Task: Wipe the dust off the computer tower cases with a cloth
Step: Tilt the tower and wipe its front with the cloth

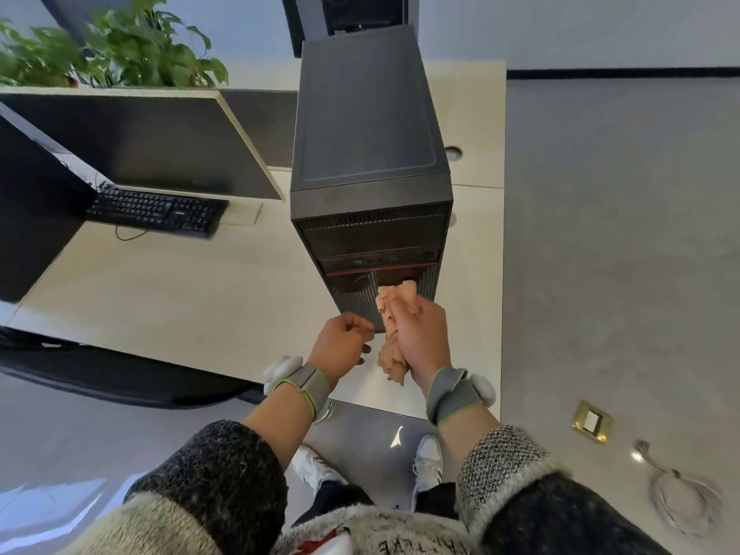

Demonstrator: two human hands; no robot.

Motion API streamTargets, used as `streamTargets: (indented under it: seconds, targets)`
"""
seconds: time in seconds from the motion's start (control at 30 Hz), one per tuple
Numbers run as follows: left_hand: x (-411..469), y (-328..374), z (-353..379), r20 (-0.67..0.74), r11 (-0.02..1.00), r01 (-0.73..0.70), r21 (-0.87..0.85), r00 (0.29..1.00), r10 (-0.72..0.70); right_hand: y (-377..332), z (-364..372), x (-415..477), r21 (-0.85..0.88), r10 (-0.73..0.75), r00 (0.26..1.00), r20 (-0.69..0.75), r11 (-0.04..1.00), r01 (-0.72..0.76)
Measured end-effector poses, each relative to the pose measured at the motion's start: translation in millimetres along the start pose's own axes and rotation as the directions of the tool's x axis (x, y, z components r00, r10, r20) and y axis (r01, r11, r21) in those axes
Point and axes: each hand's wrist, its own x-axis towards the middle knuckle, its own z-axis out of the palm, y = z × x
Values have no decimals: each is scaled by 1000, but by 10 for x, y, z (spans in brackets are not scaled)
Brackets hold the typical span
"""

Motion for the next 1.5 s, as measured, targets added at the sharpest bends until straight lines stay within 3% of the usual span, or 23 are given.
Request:
streamTargets:
  seconds: [0.1, 0.3, 0.43, 0.5, 0.67, 0.87, 1.03, 1.23, 1.4, 1.5]
  targets:
    - [-39, -12, 16, 0, 1000, -16, -25, 1000, 16, 179, -46, 21, 74, 197, 980, 26, 977, -198]
    - [-65, -67, 33, -42, 998, 0, -67, 999, -3, -7, -155, 53, 85, -34, 999, -6, 996, 35]
    - [-131, -49, 64, -49, 997, -13, -74, 999, 10, 244, -138, 105, 115, 206, 978, 25, 971, -208]
    - [-162, -44, 51, -65, 996, -23, -81, 998, 18, 213, -166, 84, 165, 248, 967, 57, 953, -254]
    - [-165, -104, 31, -108, 994, 9, -111, 994, -21, 130, -239, 137, 164, 5, 1000, 15, 986, -8]
    - [-156, -146, 120, -117, 993, 18, -121, 993, -32, 353, -325, 239, 167, 275, 960, 53, 945, -281]
    - [-130, -126, 81, -159, 994, 21, -103, 987, -38, 262, -307, 210, 178, 109, 992, 63, 977, -119]
    - [-136, -111, 60, -130, 996, 21, -91, 991, -33, 593, -301, 380, 55, 252, 966, 61, 965, -255]
    - [-97, -118, 18, -132, 996, 37, -82, 990, -47, 451, -296, 271, 70, 124, 992, 32, 990, -126]
    - [-93, -154, 25, -119, 995, 53, -79, 991, -62, 631, -309, 389, 50, 194, 981, 3, 980, -194]
